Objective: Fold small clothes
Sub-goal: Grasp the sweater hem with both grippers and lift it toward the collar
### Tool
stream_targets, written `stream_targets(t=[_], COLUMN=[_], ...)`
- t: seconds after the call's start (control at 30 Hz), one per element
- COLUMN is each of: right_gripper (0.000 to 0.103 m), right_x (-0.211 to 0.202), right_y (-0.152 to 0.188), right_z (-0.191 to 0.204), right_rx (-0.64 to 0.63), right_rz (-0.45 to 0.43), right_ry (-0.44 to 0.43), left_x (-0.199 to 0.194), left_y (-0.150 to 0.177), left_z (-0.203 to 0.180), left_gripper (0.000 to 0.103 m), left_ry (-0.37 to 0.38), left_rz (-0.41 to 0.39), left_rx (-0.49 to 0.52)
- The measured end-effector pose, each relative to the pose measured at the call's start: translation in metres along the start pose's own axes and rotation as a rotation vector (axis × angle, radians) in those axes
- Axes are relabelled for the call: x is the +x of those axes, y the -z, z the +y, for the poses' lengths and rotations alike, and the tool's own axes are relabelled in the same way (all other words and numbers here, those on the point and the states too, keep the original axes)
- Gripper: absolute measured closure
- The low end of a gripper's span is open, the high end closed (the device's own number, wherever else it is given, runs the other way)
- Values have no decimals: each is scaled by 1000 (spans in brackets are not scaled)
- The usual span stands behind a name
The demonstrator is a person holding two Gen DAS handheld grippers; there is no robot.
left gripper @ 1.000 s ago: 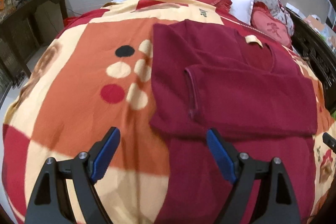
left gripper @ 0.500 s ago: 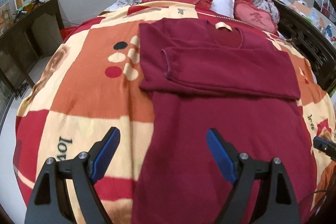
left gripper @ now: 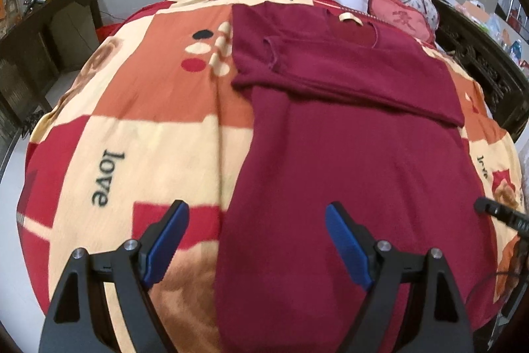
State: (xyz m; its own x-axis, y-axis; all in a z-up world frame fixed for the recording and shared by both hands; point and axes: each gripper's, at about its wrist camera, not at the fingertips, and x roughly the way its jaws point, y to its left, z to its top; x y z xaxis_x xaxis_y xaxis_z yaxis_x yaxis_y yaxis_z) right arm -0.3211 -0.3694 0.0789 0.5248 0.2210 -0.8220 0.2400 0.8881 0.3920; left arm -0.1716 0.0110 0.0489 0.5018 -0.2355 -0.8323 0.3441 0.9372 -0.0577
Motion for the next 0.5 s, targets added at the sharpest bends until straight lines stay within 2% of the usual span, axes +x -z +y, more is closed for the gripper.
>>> stream_targets(t=[0.07,0.13,0.2,0.27,0.33,0.37,0.43,0.47,0.5], right_gripper=[41,70,70,70,70,70,66,64,58], right_x=[1,4,-3,-16,-20,-22,-31,-39,-44], right_y=[1,4,5,6,6,7,8,11,15], right_z=[5,9,4,-11,-19,-15,-4,1,6], right_rx=[-29,-74,-70,-11,36,23,-11,-27,-35], right_rz=[-1,-7,-30,-69,-53,-46,-33,-21,-9], right_ry=[-27,7,4,-12,-49,-38,-27,-55,-90], left_x=[-1,-2,-4,-11,-16,-17,-17,-18,-18], left_y=[5,11,15,19,23,24,27,28,31], left_z=[4,10,16,23,29,30,32,33,33], left_gripper=[15,15,15,15,15,15,15,15,15], left_ry=[14,30,40,54,70,76,98,102,105], left_rz=[7,21,36,30,16,21,51,61,68], left_rx=[-9,-24,-37,-58,-83,-89,-91,-90,-91])
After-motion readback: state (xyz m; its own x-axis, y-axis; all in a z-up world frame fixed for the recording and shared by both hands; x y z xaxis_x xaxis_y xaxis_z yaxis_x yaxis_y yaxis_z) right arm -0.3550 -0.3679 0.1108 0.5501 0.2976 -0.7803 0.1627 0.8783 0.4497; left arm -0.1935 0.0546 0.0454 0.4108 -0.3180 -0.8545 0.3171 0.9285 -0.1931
